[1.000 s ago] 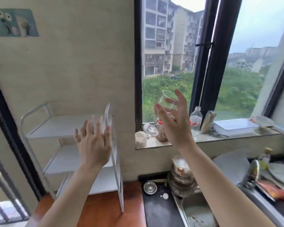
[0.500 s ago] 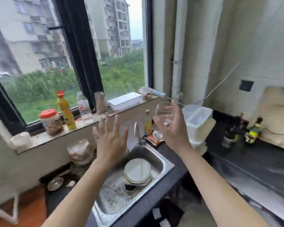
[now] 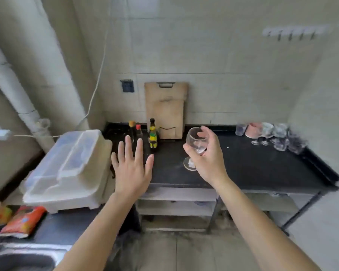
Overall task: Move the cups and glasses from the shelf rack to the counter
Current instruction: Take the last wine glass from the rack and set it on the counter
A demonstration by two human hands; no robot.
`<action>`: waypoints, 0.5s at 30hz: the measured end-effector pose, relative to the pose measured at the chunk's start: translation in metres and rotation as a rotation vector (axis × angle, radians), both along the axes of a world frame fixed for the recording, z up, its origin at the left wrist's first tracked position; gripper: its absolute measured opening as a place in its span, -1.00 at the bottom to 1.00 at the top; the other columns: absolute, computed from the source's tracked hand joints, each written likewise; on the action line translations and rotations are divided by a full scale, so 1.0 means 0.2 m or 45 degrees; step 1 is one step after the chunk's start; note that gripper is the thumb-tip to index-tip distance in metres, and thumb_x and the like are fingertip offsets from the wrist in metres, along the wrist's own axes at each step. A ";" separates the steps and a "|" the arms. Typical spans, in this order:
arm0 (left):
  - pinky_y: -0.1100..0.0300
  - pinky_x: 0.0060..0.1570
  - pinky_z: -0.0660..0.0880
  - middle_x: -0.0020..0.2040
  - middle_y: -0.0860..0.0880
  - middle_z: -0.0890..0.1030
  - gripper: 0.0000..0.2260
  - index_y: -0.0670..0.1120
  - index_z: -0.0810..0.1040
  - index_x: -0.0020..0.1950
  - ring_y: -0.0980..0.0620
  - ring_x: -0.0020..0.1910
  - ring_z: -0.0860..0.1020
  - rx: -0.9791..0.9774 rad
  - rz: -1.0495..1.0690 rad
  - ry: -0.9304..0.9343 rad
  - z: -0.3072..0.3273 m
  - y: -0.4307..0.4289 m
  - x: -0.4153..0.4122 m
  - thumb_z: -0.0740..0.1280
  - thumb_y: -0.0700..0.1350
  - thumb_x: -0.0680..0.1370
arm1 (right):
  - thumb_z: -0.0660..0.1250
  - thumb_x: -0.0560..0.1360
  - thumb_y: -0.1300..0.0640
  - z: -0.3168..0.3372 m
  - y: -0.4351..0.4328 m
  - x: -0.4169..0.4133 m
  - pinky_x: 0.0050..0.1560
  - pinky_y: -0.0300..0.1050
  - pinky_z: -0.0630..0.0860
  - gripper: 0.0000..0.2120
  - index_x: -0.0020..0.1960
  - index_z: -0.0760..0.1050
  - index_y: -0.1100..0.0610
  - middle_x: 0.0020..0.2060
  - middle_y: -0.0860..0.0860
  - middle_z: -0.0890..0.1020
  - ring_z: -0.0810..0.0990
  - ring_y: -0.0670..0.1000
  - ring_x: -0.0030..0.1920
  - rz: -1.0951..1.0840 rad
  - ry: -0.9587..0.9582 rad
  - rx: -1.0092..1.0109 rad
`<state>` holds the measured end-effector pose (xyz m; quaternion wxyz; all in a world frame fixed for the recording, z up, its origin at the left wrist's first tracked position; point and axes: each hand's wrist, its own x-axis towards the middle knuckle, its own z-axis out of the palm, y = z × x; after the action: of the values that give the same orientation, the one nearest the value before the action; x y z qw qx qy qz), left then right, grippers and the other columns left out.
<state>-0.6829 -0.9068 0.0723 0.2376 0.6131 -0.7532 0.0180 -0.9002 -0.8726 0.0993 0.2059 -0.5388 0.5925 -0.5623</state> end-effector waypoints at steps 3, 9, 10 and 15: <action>-0.28 0.48 0.05 0.62 -0.17 0.07 -0.38 -0.02 0.15 0.61 -0.24 0.58 0.05 0.046 -0.209 -0.002 -0.04 -0.21 -0.40 -0.13 0.27 0.63 | 0.52 0.47 0.00 0.00 -0.05 -0.34 0.28 0.02 0.52 -0.33 0.48 0.29 -0.02 0.29 -0.10 0.48 0.58 -0.08 0.22 -0.228 0.061 0.023; -0.29 0.46 0.06 0.62 -0.20 0.07 -0.39 -0.06 0.16 0.60 -0.26 0.57 0.05 0.067 -0.657 -0.007 -0.02 -0.38 -1.18 -0.09 0.24 0.64 | 0.50 0.46 -0.03 -0.02 0.09 -0.95 0.06 -0.37 0.40 -0.45 0.30 0.28 -0.31 0.27 -0.20 0.47 0.56 -0.32 0.12 -0.622 0.037 0.034; -0.29 0.46 0.07 0.61 -0.20 0.08 -0.38 -0.07 0.17 0.60 -0.26 0.57 0.06 0.062 -0.717 -0.016 -0.02 -0.39 -1.31 -0.10 0.24 0.63 | 0.50 0.45 -0.04 -0.03 0.12 -1.05 0.06 -0.38 0.38 -0.43 0.33 0.27 -0.28 0.27 -0.20 0.47 0.56 -0.32 0.12 -0.680 0.021 0.033; -0.33 0.41 0.16 0.59 -0.25 0.15 -0.38 -0.11 0.26 0.56 -0.31 0.54 0.14 0.079 -0.889 -0.106 -0.11 -0.42 -1.82 -0.07 0.22 0.63 | 0.45 0.34 -0.20 -0.15 0.16 -1.52 0.05 -0.32 0.42 -0.35 0.38 0.31 -0.21 0.27 -0.18 0.49 0.61 -0.25 0.11 -0.914 -0.068 -0.013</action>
<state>-1.0472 -0.9918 0.0502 0.1797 0.3244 -0.9266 -0.0623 -1.2049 -0.8411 0.0692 0.0078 -0.2825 0.7356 -0.6156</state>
